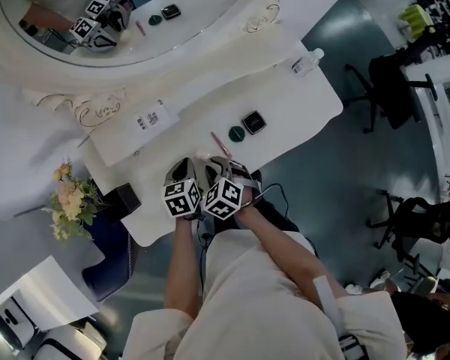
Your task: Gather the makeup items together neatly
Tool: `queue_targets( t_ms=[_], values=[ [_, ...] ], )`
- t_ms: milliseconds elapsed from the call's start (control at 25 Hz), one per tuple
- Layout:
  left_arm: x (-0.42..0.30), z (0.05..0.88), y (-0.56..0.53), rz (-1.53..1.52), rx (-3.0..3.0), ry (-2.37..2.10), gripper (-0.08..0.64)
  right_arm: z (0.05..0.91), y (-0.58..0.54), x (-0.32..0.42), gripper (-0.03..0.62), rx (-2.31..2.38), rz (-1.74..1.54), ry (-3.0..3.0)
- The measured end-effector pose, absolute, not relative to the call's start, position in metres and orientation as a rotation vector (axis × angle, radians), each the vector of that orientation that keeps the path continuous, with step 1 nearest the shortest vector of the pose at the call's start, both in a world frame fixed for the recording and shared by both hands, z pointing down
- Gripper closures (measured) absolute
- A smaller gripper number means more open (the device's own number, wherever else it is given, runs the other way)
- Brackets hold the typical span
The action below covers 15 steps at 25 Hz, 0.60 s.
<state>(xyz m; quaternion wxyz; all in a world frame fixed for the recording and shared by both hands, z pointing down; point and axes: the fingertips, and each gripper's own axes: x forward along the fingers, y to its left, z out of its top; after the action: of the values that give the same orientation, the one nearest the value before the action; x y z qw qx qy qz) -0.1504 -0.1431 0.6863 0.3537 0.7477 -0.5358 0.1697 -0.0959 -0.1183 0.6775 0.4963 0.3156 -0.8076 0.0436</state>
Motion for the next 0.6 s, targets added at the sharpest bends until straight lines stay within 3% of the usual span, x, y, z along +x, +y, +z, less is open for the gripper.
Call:
queue_targets(
  t_ms=[600],
  values=[
    [-0.168, 0.677, -0.132, 0.431, 1.844, -1.572, 0.546, 0.644, -0.107, -0.094, 0.448, 0.717, 0.190, -2.186]
  ],
)
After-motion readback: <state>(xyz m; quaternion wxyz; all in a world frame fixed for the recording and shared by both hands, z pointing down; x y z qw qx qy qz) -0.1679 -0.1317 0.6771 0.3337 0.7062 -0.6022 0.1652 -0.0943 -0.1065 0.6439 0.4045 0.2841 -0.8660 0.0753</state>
